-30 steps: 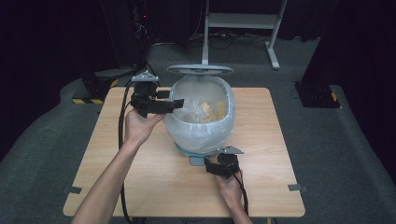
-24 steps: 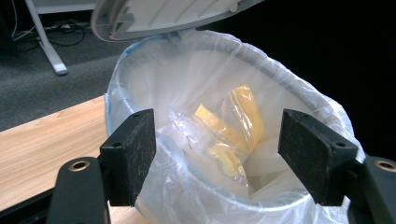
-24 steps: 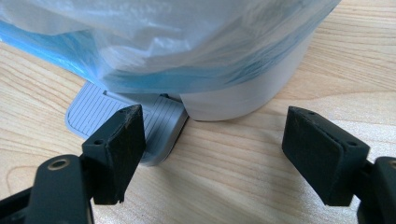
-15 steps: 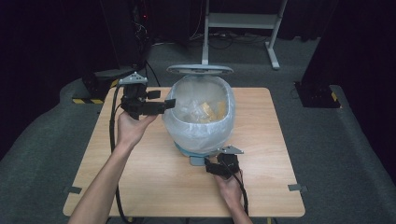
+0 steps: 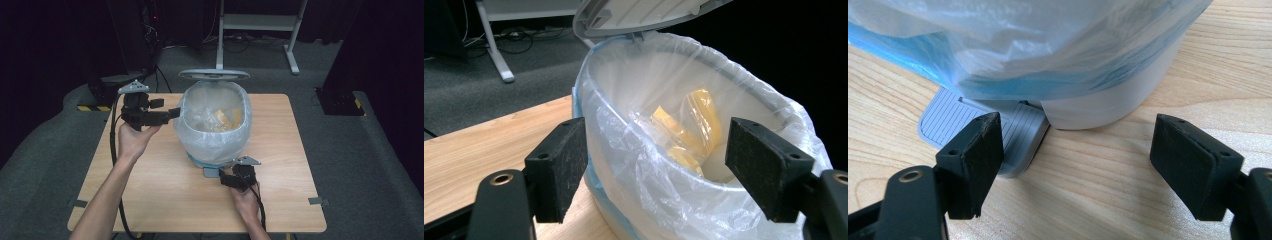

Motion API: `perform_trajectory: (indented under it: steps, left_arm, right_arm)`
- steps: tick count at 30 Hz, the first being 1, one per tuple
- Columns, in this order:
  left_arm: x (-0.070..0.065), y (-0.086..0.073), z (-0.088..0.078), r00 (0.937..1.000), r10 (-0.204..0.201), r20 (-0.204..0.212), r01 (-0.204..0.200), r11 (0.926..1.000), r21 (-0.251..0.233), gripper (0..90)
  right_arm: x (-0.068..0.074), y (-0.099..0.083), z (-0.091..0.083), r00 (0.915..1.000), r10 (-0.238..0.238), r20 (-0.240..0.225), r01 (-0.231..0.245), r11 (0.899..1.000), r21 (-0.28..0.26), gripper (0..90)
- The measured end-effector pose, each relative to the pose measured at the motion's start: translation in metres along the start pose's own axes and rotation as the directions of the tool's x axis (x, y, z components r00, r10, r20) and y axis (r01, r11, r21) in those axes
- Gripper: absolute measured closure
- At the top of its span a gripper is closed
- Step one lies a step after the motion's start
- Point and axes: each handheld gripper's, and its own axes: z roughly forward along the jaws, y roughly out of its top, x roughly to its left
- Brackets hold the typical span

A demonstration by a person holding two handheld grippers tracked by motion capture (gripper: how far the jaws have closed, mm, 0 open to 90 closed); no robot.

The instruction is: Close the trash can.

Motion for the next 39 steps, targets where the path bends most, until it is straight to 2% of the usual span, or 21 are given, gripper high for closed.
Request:
perform_trajectory:
  steps: [10, 19, 32, 39]
  left_arm:
    - [0.004, -0.006, -0.011, 0.9998, 0.002, -0.019, -0.003, 1.0000, -0.008, 24.8]
    - [0.007, -0.010, -0.013, 0.9995, -0.005, -0.033, 0.005, 0.9999, -0.010, 25.3]
    - [0.014, -0.024, -0.029, 0.9976, -0.020, -0.067, 0.018, 0.9994, -0.030, 26.0]
    - [0.018, -0.035, -0.036, 0.9963, -0.029, -0.081, 0.028, 0.9994, -0.023, 26.2]
  right_arm:
    - [0.000, 0.000, 0.000, 1.0000, 0.001, 0.000, -0.001, 1.000, 0.000, 21.1]
    - [0.000, 0.000, 0.000, 1.0000, 0.001, 0.000, -0.001, 1.000, 0.000, 21.1]
    - [0.000, 0.000, 0.000, 1.0000, 0.001, 0.000, -0.001, 1.000, -0.001, 21.1]
    - [0.000, 0.000, 0.000, 1.0000, 0.001, -0.001, -0.001, 1.000, 0.000, 21.1]
